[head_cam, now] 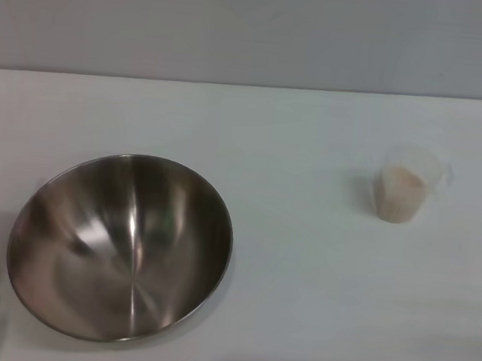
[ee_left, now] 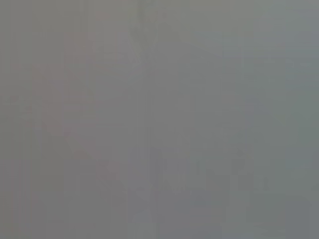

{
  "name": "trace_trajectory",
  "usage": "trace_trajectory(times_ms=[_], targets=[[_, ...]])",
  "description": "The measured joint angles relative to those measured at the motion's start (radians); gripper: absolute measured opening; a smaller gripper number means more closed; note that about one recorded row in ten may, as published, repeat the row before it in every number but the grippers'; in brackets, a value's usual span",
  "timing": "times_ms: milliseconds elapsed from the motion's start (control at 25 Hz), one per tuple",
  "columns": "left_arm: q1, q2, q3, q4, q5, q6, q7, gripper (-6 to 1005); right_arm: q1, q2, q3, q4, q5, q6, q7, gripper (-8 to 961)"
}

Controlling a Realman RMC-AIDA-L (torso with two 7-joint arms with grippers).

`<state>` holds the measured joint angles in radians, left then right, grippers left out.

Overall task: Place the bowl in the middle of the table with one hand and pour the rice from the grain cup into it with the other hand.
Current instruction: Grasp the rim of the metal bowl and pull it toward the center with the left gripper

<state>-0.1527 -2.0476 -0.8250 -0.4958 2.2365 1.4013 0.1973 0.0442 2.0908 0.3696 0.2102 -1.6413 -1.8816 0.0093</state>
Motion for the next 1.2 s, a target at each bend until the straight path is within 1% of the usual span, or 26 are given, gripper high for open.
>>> trace_trajectory(times_ms=[40, 80, 120, 160, 200, 280, 320, 360, 400, 440, 480, 520, 560, 640, 680, 720, 760, 800, 840, 880, 920, 1040, 1080, 1120, 1200], targets=[[-0.001, 0.013, -0.01, -0.048, 0.004, -0.044, 0.022, 811, 0.0, 0.0, 0.0, 0.0, 0.0, 0.0, 0.0, 824], [0.006, 0.046, -0.039, -0.174, 0.011, -0.166, 0.092, 811, 0.0, 0.0, 0.0, 0.0, 0.0, 0.0, 0.0, 824], [0.006, 0.046, -0.039, -0.174, 0.011, -0.166, 0.092, 811, 0.0, 0.0, 0.0, 0.0, 0.0, 0.0, 0.0, 824], [0.014, 0.059, -0.062, -0.239, 0.013, -0.234, 0.132, 811, 0.001, -0.001, 0.0, 0.0, 0.0, 0.0, 0.0, 825], [0.023, 0.068, -0.084, -0.29, 0.013, -0.296, 0.162, 811, 0.001, -0.001, 0.0, 0.0, 0.0, 0.0, 0.0, 825], [0.069, 0.094, -0.176, -0.504, 0.034, -0.53, 0.23, 811, 0.001, -0.001, 0.0, 0.0, 0.0, 0.0, 0.0, 826], [0.069, 0.094, -0.176, -0.504, 0.034, -0.53, 0.23, 811, 0.001, -0.001, 0.0, 0.0, 0.0, 0.0, 0.0, 826], [0.087, 0.096, -0.216, -0.568, 0.056, -0.613, 0.237, 811, 0.001, -0.002, 0.0, 0.0, 0.0, 0.0, 0.0, 826], [0.087, 0.096, -0.216, -0.568, 0.056, -0.613, 0.237, 811, 0.001, -0.002, 0.0, 0.0, 0.0, 0.001, 0.0, 826], [0.11, 0.096, -0.268, -0.648, 0.094, -0.727, 0.242, 811, 0.001, -0.002, 0.0, 0.0, 0.0, 0.001, 0.0, 826], [0.152, 0.083, -0.364, -0.812, 0.163, -0.951, 0.242, 811, 0.001, -0.002, 0.0, 0.0, 0.0, 0.005, 0.0, 826], [0.152, 0.083, -0.364, -0.812, 0.163, -0.951, 0.242, 811, 0.001, -0.002, 0.0, 0.0, 0.0, 0.005, 0.0, 826], [0.165, 0.073, -0.399, -0.866, 0.175, -1.048, 0.242, 811, 0.002, -0.002, 0.0, 0.0, 0.0, 0.008, 0.0, 826], [0.184, 0.046, -0.485, -0.987, 0.183, -1.262, 0.242, 811, 0.003, -0.002, 0.0, 0.0, 0.0, 0.014, 0.0, 826], [0.189, 0.01, -0.584, -1.093, 0.181, -1.487, 0.242, 811, 0.005, -0.002, -0.002, 0.0, 0.0, 0.017, 0.0, 826], [0.189, 0.01, -0.584, -1.093, 0.181, -1.487, 0.242, 811, 0.005, -0.002, -0.002, 0.0, 0.0, 0.017, 0.0, 826], [0.188, -0.003, -0.619, -1.128, 0.18, -1.577, 0.242, 811, 0.005, -0.002, -0.005, 0.0, 0.0, 0.018, 0.0, 825], [0.181, -0.012, -0.662, -1.167, 0.176, -1.696, 0.238, 811, 0.005, -0.002, -0.009, 0.0, 0.0, 0.02, 0.0, 825], [0.173, -0.015, -0.692, -1.196, 0.17, -1.776, 0.233, 811, 0.006, -0.002, -0.014, 0.0, 0.0, 0.021, 0.0, 825], [0.157, -0.013, -0.746, -1.249, 0.152, -1.936, 0.226, 811, 0.006, -0.002, -0.023, 0.0, 0.0, 0.024, 0.0, 825], [0.157, -0.013, -0.746, -1.249, 0.152, -1.936, 0.226, 811, 0.006, -0.002, -0.023, 0.0, 0.0, 0.024, 0.0, 825], [0.147, -0.013, -0.806, -1.31, 0.148, -2.122, 0.231, 811, 0.006, -0.002, -0.026, 0.0, 0.0, 0.026, 0.0, 825], [0.156, -0.012, -0.834, -1.338, 0.154, -2.2, 0.237, 810, 0.005, -0.002, -0.026, -0.001, 0.0, 0.026, 0.0, 825], [0.156, -0.012, -0.834, -1.338, 0.154, -2.2, 0.237, 810, 0.005, -0.002, -0.026, -0.001, 0.0, 0.026, 0.0, 825], [0.174, -0.012, -0.855, -1.356, 0.153, -2.241, 0.241, 810, 0.002, -0.002, -0.026, -0.001, 0.0, 0.026, 0.0, 825]])
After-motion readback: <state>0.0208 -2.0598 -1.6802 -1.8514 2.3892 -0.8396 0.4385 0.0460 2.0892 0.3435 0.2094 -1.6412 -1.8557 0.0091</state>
